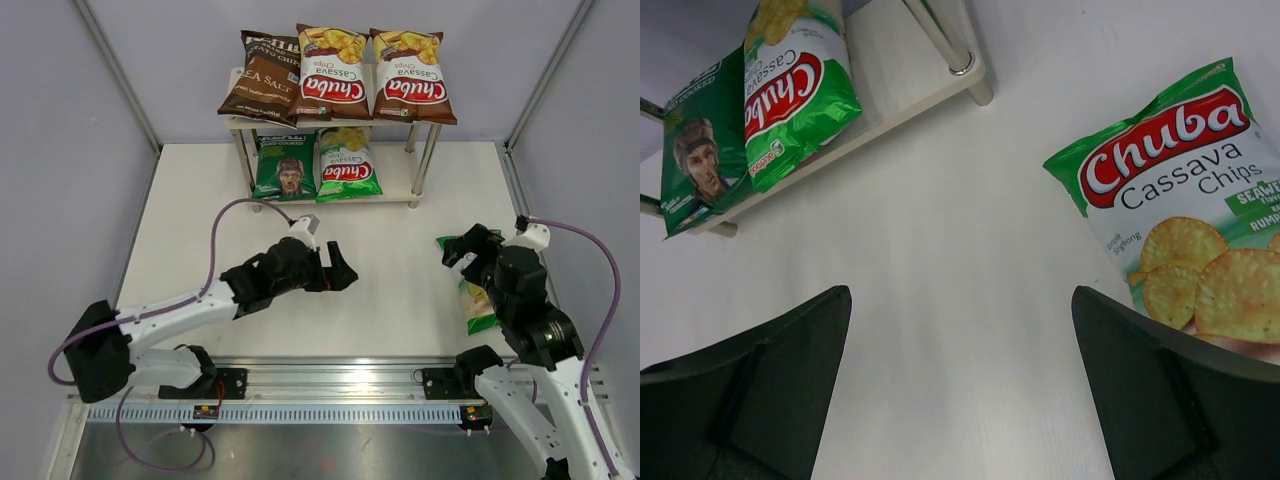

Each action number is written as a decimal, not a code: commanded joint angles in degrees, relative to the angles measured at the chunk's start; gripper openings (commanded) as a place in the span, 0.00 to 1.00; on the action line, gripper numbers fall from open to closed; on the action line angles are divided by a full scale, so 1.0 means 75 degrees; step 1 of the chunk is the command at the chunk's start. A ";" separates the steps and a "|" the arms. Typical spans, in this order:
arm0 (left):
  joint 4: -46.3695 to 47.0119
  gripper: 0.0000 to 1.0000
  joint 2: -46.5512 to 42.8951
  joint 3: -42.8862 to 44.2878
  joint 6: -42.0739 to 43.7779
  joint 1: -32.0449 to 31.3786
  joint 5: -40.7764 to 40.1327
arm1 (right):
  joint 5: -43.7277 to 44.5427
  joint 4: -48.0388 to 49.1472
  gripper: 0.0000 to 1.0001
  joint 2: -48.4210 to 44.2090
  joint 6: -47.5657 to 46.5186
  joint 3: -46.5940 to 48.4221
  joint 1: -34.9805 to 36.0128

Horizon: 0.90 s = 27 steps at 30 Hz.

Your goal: Place and organize the chips bags onto the shelf

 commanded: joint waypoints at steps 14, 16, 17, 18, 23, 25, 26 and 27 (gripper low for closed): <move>0.1835 0.99 0.6387 0.5118 -0.1631 -0.1029 0.1976 | -0.0831 -0.1912 1.00 -0.1771 0.0530 0.1115 -0.0015; 0.1777 0.99 0.6983 0.5774 -0.1737 -0.1170 0.2000 | -0.0984 -0.2052 1.00 -0.1900 0.0577 0.1103 -0.0026; 0.1742 0.99 0.7195 0.5974 -0.1853 -0.1194 0.2012 | -0.1031 -0.2110 1.00 -0.2005 0.0612 0.1103 -0.0026; 0.1741 0.99 0.7371 0.6162 -0.1901 -0.1229 0.2047 | -0.1112 -0.2181 1.00 -0.2053 0.0636 0.1115 -0.0026; 0.1894 0.99 0.8659 0.7566 -0.2416 -0.1346 0.2386 | -0.1441 -0.2380 0.99 -0.2462 0.0706 0.1336 -0.0015; 0.1718 0.99 0.8989 0.7896 -0.2569 -0.1369 0.2398 | -0.1465 -0.2486 1.00 -0.2545 0.0718 0.1454 -0.0015; 0.1753 0.99 0.9292 0.8153 -0.2720 -0.1370 0.2456 | -0.1488 -0.2532 1.00 -0.2638 0.0741 0.1571 -0.0015; 0.1776 0.99 0.9411 0.8260 -0.2815 -0.1370 0.2492 | -0.1570 -0.2591 1.00 -0.2686 0.0765 0.1630 -0.0015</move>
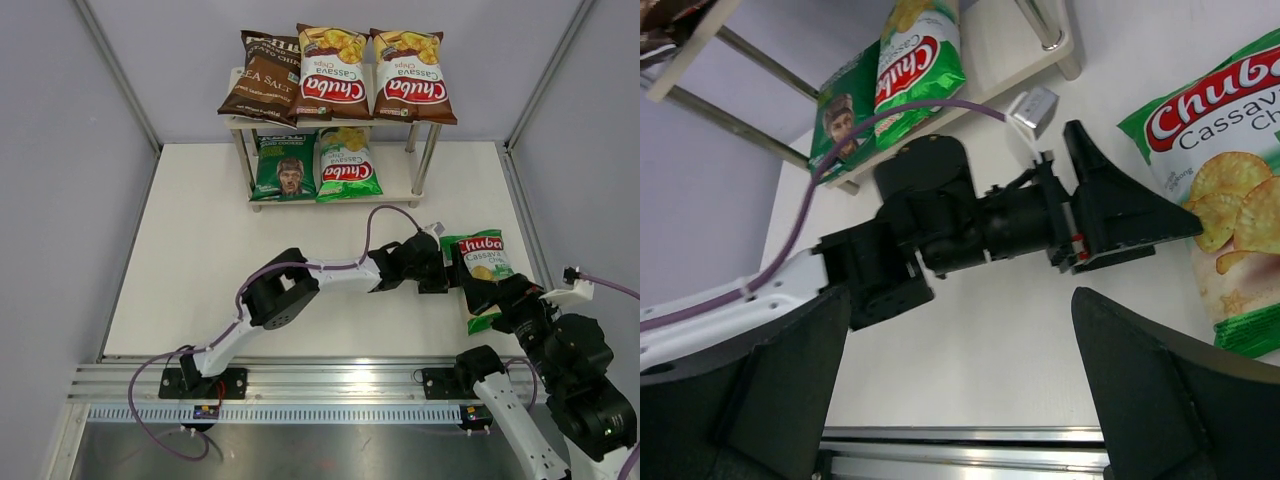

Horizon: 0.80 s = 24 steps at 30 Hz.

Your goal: Place and organize the chips bags onto the shelf

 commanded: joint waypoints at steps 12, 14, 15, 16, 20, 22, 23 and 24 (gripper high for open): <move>-0.0281 0.97 0.2196 0.2746 -0.1146 0.0009 0.0441 | -0.1503 0.0184 0.99 -0.0721 0.0847 0.0228 -0.0015; -0.0141 0.88 0.2279 0.2677 -0.1286 0.0009 0.0418 | -0.1562 0.0197 1.00 -0.0757 0.0859 0.0204 -0.0015; 0.0034 0.79 0.2279 0.2595 -0.1322 -0.0003 0.0394 | -0.1562 0.0173 1.00 -0.0768 0.0836 0.0216 -0.0026; 0.0117 0.63 0.2267 0.2444 -0.1380 0.0020 0.0348 | -0.1539 0.0173 1.00 -0.0780 0.0836 0.0216 -0.0026; 0.0841 0.33 0.1754 0.1694 -0.1275 0.0021 0.0090 | -0.1422 0.0045 0.99 -0.0792 0.0731 0.0333 -0.0026; 0.1252 0.24 0.1495 0.1261 -0.1089 0.0056 -0.0109 | -0.1352 0.0021 1.00 -0.0815 0.0695 0.0333 -0.0026; 0.1684 0.19 0.1331 0.0818 -0.1041 0.0056 -0.0179 | -0.1317 -0.0003 0.99 -0.0815 0.0684 0.0345 -0.0003; 0.1885 0.17 0.1017 0.0535 -0.1006 0.0056 -0.0342 | -0.1270 0.0009 1.00 -0.0815 0.0672 0.0345 -0.0026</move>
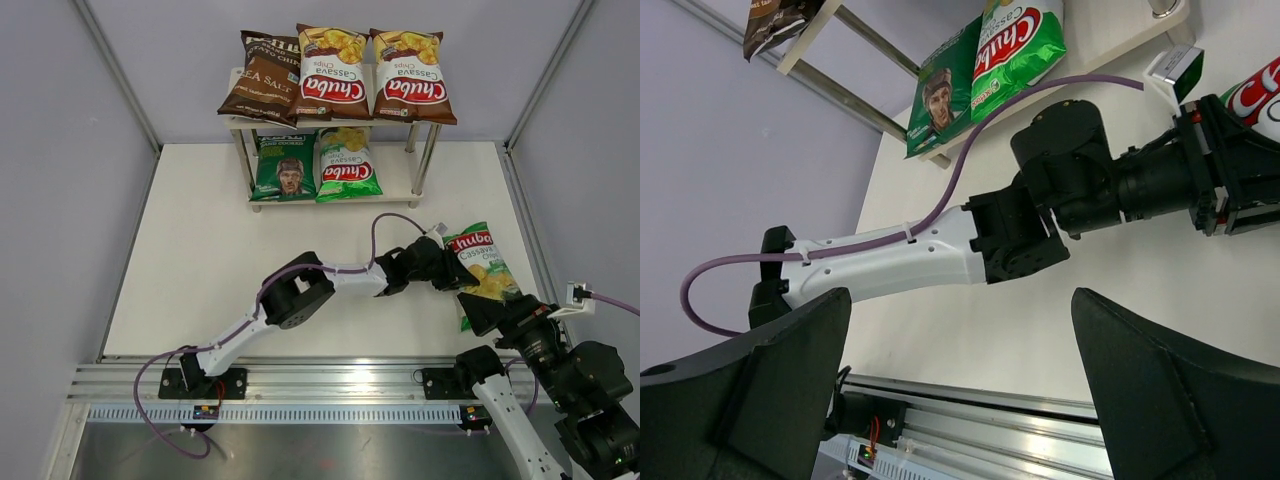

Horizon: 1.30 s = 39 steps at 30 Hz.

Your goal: Place and organize the chips bags onto the shelf

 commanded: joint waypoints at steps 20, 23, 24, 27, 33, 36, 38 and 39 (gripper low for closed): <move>0.4163 0.06 -0.7383 -0.9010 0.1838 0.0644 -0.2267 | -0.0432 0.1281 0.99 -0.0148 -0.0119 -0.1240 -0.0014; 0.4140 0.06 -0.8300 -1.0030 0.1885 0.0820 -0.2583 | -0.0409 0.1831 0.99 -0.0487 0.0267 -0.1908 -0.0015; 0.4081 0.06 -0.8918 -1.0208 0.1873 0.0937 -0.2712 | -0.0711 0.2066 1.00 -0.0604 0.0373 -0.2095 -0.0015; 0.3671 0.07 -1.0090 -1.0735 0.1873 0.1148 -0.2900 | -0.1587 0.3214 1.00 -0.0840 0.1064 -0.3056 -0.0014; 0.2254 0.09 -1.2144 -1.1217 0.1979 0.1219 -0.3999 | -0.4586 0.7639 1.00 0.0084 0.2270 -0.5048 -0.0015; 0.1832 0.11 -1.3082 -1.1405 0.1687 0.1231 -0.4446 | -0.5248 1.0195 0.99 0.0660 0.3126 -0.5834 -0.0015; 0.1737 0.12 -1.3505 -1.1580 0.1511 0.1231 -0.4529 | -0.5238 1.1157 1.00 0.0929 0.3292 -0.6128 -0.0003; 0.1737 0.12 -1.3588 -1.1616 0.1336 0.1231 -0.4541 | -0.5179 1.1290 0.99 0.0999 0.3222 -0.6152 0.0009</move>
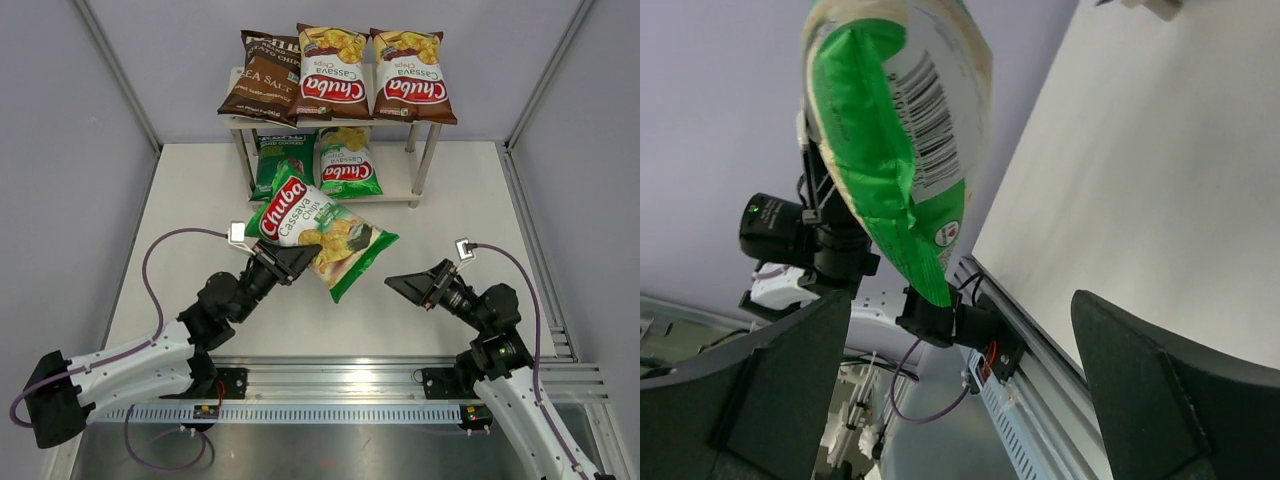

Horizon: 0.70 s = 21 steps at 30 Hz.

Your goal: Place and organize the chips bags onto the shelf

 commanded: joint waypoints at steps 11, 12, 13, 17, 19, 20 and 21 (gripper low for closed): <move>0.0907 0.11 -0.0007 -0.0002 -0.0744 -0.0002 0.0061 | -0.0477 0.4096 0.99 0.1630 -0.0169 0.0246 0.0067; 0.0954 0.11 0.0063 0.0021 -0.0767 -0.0002 0.0120 | -0.0464 0.4119 0.99 0.1794 -0.0215 0.0270 0.0125; 0.0978 0.11 0.0087 0.0033 -0.0779 -0.0014 0.0143 | -0.0429 0.4119 1.00 0.1854 -0.0297 0.0339 0.0161; 0.1130 0.11 0.0204 0.0068 -0.0779 -0.0072 0.0179 | -0.0137 0.4038 0.99 0.2181 -0.0520 0.0480 0.0488; 0.1282 0.11 0.0356 0.0080 -0.0779 -0.0096 0.0225 | -0.0043 0.4177 0.99 0.2485 -0.0672 0.0539 0.0862; 0.1295 0.11 0.0426 0.0103 -0.0779 -0.0119 0.0260 | 0.0132 0.4201 0.99 0.2591 -0.0731 0.0563 0.1003; 0.1330 0.11 0.0485 0.0127 -0.0825 -0.0131 0.0319 | 0.0226 0.4282 0.99 0.2708 -0.0801 0.0598 0.1202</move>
